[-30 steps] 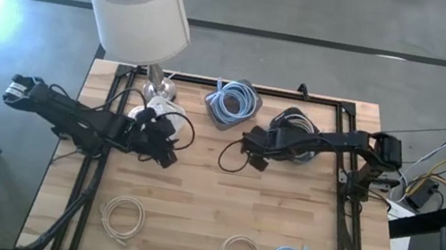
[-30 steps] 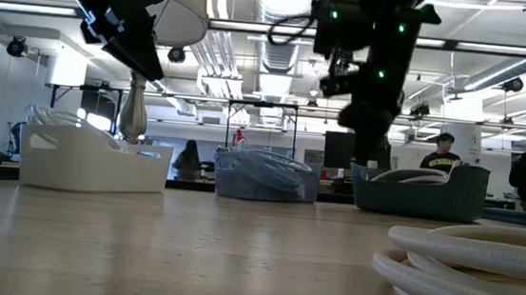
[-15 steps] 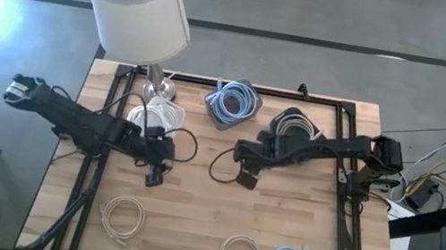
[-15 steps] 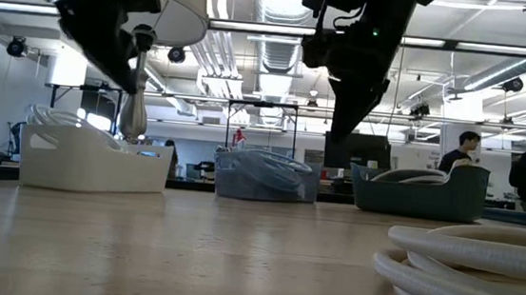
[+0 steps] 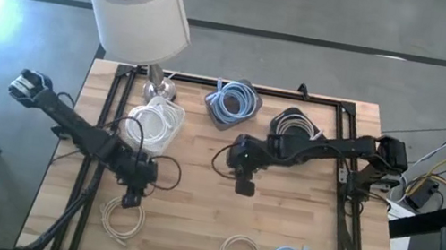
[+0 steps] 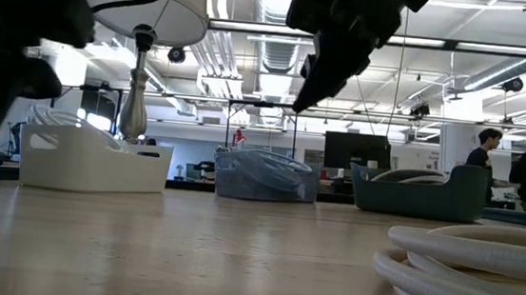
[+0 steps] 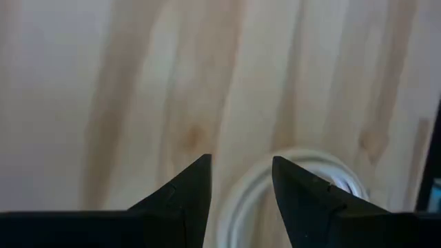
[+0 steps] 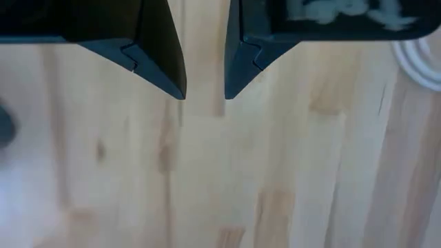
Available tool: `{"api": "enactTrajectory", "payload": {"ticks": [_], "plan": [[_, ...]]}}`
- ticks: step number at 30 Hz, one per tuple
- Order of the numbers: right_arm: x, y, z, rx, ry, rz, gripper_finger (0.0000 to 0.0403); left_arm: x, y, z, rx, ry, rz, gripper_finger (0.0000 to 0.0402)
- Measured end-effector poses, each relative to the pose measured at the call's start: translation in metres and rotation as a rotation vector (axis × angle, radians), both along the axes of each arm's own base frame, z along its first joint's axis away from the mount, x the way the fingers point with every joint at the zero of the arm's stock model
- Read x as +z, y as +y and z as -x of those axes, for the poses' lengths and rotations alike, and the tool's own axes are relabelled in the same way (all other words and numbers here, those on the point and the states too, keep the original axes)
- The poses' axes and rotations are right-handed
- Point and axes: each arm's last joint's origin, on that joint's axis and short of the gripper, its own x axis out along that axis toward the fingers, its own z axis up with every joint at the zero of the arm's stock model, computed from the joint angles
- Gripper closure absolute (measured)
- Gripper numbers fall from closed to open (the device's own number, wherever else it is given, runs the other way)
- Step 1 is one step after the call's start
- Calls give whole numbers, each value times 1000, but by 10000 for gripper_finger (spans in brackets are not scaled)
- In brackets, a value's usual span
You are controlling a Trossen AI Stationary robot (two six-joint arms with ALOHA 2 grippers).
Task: Sort HDMI cables
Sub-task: Put the left light brown HDMI cable into the green bin
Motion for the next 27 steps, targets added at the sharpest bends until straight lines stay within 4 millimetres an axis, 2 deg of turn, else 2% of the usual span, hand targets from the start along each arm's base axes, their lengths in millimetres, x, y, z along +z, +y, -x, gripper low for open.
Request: {"api": "enactTrajectory", "payload": {"ticks": [4,9,14,22,27], "plan": [[-6,-10,3,54,-74,-78,305,-4,-9,7,-10,23,17,246],[-32,-18,8,157,-206,-257,300,-10,-18,13,-54,42,13,246],[-46,-17,11,142,-346,-327,304,-24,-22,16,-61,46,22,246],[-45,-17,11,147,-454,-332,300,-54,-22,19,-40,44,52,246],[-38,-17,7,192,-569,-287,295,-63,-20,23,-44,76,61,246]]}}
